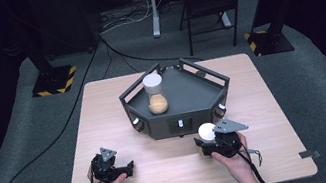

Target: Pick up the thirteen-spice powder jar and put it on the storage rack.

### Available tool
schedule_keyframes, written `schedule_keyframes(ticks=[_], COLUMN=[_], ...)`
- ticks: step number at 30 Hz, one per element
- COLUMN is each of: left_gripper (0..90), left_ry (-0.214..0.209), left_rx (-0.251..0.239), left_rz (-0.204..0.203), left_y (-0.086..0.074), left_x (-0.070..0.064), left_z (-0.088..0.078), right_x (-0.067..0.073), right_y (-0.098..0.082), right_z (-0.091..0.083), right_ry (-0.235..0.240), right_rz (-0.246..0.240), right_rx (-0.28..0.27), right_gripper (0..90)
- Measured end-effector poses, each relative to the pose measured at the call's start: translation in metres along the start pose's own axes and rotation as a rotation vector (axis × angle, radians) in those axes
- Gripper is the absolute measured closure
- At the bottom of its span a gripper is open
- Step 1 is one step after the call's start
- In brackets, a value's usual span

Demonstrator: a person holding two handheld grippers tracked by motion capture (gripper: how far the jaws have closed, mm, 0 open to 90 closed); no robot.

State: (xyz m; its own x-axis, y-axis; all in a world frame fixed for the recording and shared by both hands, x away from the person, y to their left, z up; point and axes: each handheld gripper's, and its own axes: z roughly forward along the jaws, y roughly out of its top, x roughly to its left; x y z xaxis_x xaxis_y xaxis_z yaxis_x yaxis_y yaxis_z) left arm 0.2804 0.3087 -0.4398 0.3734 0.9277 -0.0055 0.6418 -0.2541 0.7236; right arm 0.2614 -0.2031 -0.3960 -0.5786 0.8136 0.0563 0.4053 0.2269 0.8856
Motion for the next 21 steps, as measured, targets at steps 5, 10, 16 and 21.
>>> schedule_keyframes(ticks=[5,10,16,21], left_gripper=[0.0,0.0,0.0,0.0], left_ry=[0.0,0.0,0.0,0.0], left_rx=[0.0,0.0,0.0,0.0], left_rz=[0.0,0.0,0.0,0.0], left_y=[0.0,0.0,0.0,0.0], left_x=[0.0,0.0,0.0,0.0], left_z=[0.0,0.0,0.0,0.0], right_x=[-0.004,-0.007,-0.012,-0.017], right_y=[0.011,0.025,0.04,0.051], right_z=[-0.005,-0.011,-0.018,-0.023], right_ry=[0.002,0.002,-0.002,-0.004], right_rz=[-0.003,-0.012,-0.011,-0.001], right_rx=[0.012,0.02,0.024,0.02], right_gripper=[29.6,29.7,29.7,29.6])
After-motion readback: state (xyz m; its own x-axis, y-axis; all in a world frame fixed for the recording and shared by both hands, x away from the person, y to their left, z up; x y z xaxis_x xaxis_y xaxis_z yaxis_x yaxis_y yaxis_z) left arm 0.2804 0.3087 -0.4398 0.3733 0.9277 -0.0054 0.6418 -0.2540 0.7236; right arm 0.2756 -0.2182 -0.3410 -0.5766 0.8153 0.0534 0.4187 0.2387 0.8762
